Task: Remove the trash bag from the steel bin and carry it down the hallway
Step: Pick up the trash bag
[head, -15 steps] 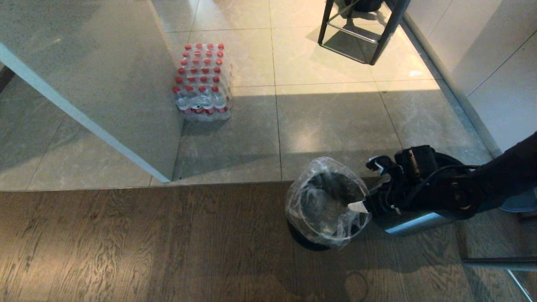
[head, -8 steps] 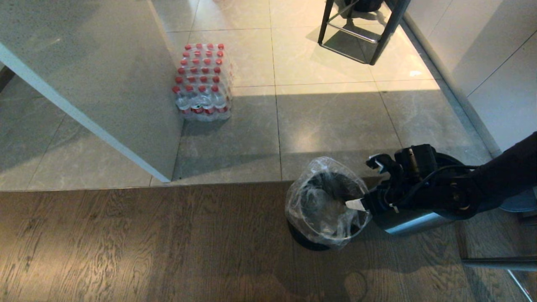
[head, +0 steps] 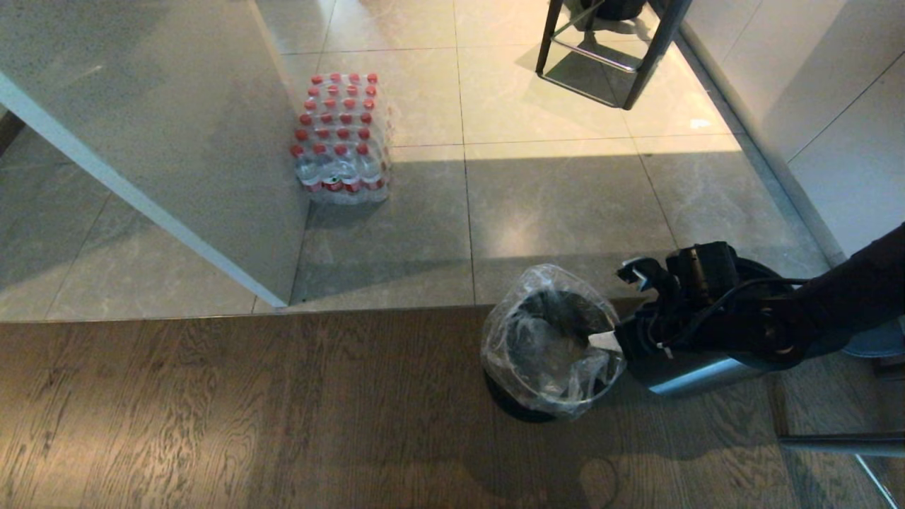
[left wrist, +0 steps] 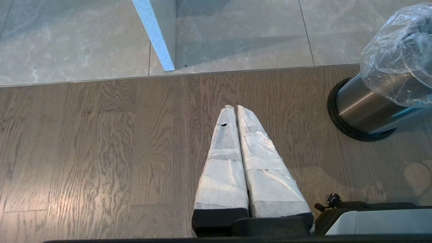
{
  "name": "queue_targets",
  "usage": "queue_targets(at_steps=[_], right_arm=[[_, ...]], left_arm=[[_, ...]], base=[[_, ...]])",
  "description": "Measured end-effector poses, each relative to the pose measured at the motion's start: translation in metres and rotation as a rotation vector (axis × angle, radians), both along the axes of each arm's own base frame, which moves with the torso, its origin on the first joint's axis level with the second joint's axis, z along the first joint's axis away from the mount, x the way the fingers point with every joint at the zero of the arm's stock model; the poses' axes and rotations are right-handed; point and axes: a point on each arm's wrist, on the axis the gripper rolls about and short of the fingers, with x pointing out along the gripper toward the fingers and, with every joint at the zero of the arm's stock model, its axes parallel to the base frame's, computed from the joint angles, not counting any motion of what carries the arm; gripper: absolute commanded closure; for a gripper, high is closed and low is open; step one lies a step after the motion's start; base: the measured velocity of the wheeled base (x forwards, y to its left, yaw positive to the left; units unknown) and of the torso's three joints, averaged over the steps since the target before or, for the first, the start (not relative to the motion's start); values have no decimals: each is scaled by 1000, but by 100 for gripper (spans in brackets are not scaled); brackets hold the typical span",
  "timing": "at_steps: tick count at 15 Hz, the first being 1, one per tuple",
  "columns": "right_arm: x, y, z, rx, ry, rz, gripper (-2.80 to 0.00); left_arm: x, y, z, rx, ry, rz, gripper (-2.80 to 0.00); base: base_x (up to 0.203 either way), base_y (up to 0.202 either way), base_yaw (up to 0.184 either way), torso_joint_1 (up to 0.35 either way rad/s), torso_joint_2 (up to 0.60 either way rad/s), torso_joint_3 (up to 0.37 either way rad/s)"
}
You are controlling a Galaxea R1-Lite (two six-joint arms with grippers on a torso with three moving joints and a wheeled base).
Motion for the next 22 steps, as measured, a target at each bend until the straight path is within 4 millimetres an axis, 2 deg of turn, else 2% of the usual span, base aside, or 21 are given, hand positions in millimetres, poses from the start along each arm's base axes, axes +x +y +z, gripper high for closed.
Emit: queue_targets(at_steps=[11, 19, 22], right_arm=[[-4, 7, 9, 18, 1, 1, 0], [-18, 54, 12, 91, 43, 69, 0], [-17, 66, 12, 97, 44, 96, 0]], left_arm=[[0, 0, 0, 0, 1, 0, 0], [0, 0, 0, 1, 1, 0, 0], [0, 0, 0, 0, 1, 0, 0]], base=[[0, 0, 0, 0, 0, 0], [0, 0, 0, 0, 0, 0], [0, 0, 0, 0, 0, 0]])
